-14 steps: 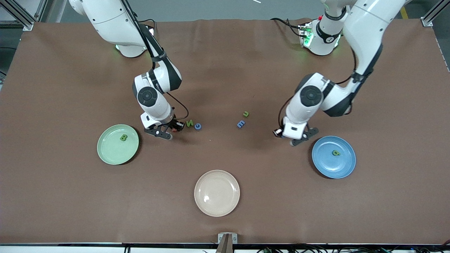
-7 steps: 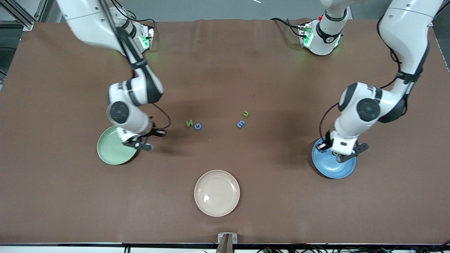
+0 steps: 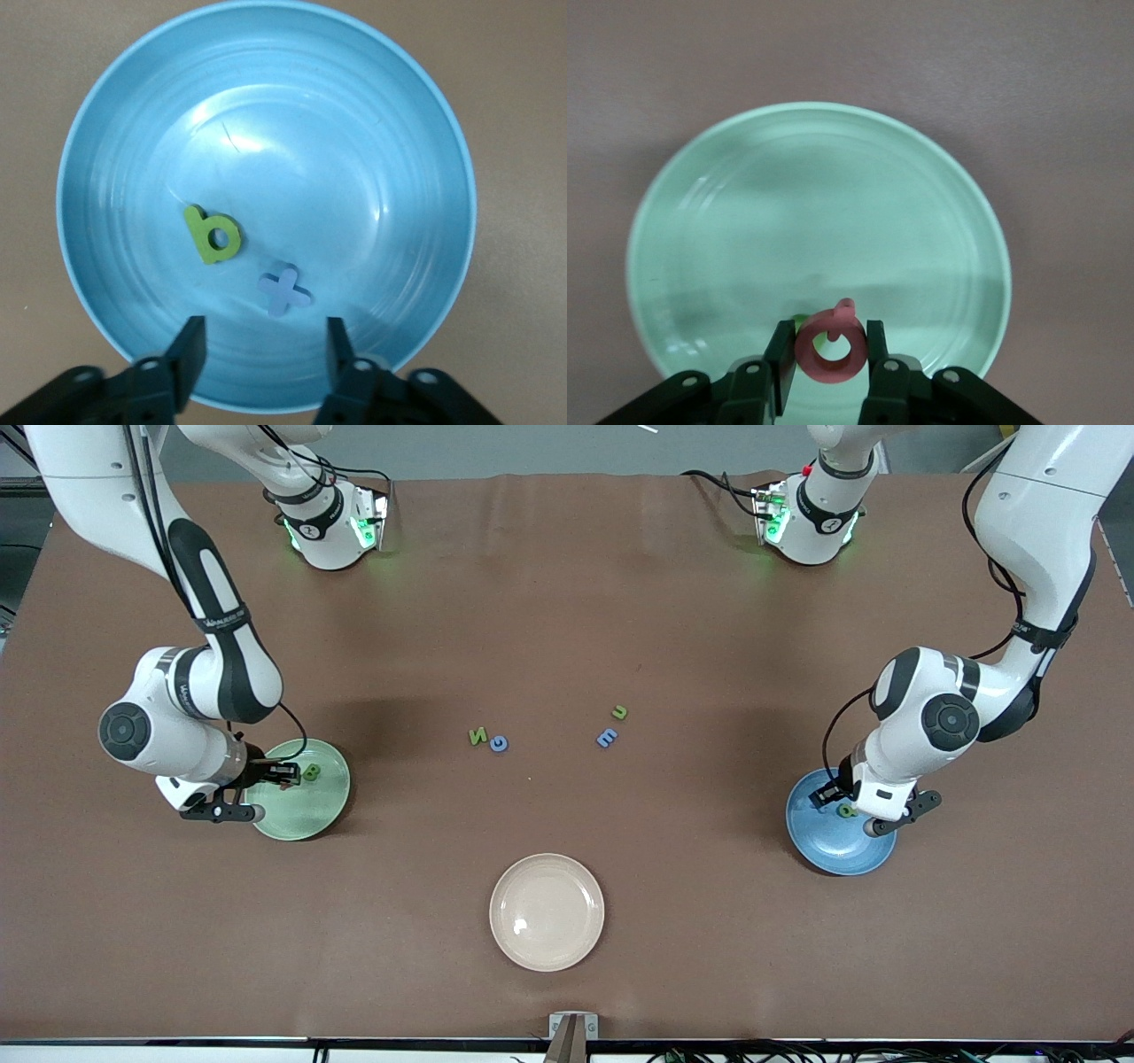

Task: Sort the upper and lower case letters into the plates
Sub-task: 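Open both grippers over the plates and lift back toward the letters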

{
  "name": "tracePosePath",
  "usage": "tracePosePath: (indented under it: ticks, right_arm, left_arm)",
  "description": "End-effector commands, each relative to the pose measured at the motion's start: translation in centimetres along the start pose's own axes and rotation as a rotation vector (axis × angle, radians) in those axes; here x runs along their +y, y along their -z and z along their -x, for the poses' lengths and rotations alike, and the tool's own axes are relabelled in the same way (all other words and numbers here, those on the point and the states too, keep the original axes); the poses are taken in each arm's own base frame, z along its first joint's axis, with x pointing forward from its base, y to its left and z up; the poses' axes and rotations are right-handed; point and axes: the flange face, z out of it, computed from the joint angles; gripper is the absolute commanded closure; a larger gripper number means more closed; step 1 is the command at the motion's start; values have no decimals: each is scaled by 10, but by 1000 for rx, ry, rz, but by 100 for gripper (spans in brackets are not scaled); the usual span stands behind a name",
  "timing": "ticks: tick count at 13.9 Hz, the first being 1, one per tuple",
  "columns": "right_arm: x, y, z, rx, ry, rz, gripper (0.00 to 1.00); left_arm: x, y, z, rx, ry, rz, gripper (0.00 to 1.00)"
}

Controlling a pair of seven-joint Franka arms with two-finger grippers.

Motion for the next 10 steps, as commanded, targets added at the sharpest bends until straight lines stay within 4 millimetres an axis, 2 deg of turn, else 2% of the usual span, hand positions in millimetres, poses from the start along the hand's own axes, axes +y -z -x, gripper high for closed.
tracePosePath:
  ticks: [1,4,5,6,7,8,10]
  right_arm:
    - [10,-21,-1,7,34,8,99]
    - [15,-30,-2,9,27,10,97]
    - [14,-31,-1,6,28,9,88]
    - [15,-30,-2,6,29,9,57]
    - [13,-30,-2,5,27,8,11]
    - [11,-27,-2,3,29,7,0]
    - [-8,-14,-2,-8,15,-5,0]
  left_arm:
    - [17,18,24,3,-11,-32,0]
    - [63,22,70,-24,44,-5,0]
    - [76,21,87,-37,66,2,0]
    - [89,21,104,-47,94,12,0]
    - [101,20,119,-55,116,16,0]
    - [117,19,137,-59,139,19,0]
    - [144,13,171,-76,201,16,0]
